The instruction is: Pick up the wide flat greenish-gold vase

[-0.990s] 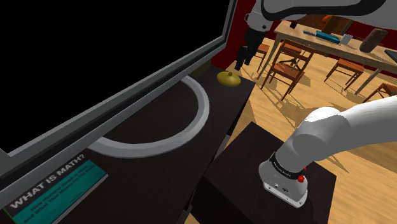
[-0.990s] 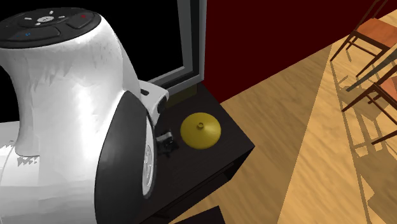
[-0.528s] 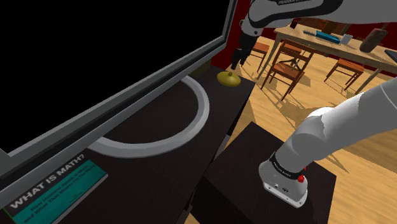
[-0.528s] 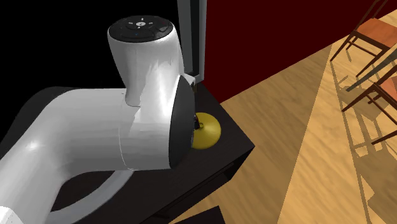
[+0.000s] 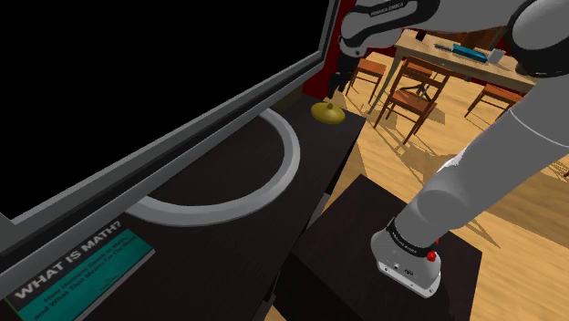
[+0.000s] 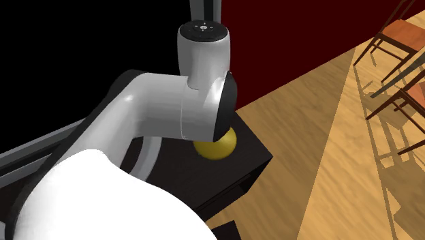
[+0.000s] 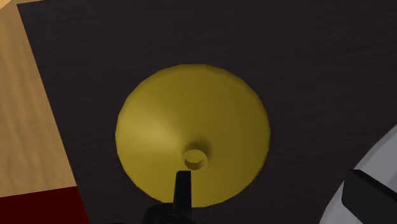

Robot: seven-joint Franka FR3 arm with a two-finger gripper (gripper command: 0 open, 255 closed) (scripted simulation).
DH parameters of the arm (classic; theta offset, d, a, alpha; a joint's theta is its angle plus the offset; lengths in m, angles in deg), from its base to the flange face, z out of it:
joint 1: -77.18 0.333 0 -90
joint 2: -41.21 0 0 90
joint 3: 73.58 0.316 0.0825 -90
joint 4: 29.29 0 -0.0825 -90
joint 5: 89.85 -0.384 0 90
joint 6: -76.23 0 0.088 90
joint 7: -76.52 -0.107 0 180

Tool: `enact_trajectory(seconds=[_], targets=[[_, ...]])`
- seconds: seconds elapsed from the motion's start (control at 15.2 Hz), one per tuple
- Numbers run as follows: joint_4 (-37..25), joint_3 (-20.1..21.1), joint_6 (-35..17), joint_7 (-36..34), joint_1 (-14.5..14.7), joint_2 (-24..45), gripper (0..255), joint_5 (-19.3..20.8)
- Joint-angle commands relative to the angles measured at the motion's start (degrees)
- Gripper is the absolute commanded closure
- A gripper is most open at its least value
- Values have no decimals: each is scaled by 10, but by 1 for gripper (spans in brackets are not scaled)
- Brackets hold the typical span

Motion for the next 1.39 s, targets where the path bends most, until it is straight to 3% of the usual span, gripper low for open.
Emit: enact_trajectory(seconds=[0.0, 0.13, 0.73, 0.79, 1.32], targets=[[-34, -11, -15, 26, -4, 48, 0, -16], [-59, -17, -24, 45, -10, 81, 0, -30], [-28, -15, -79, 55, -12, 107, 0, -43], [-28, -15, -79, 55, -12, 108, 255, -43], [-28, -16, -79, 55, -12, 106, 255, -43]])
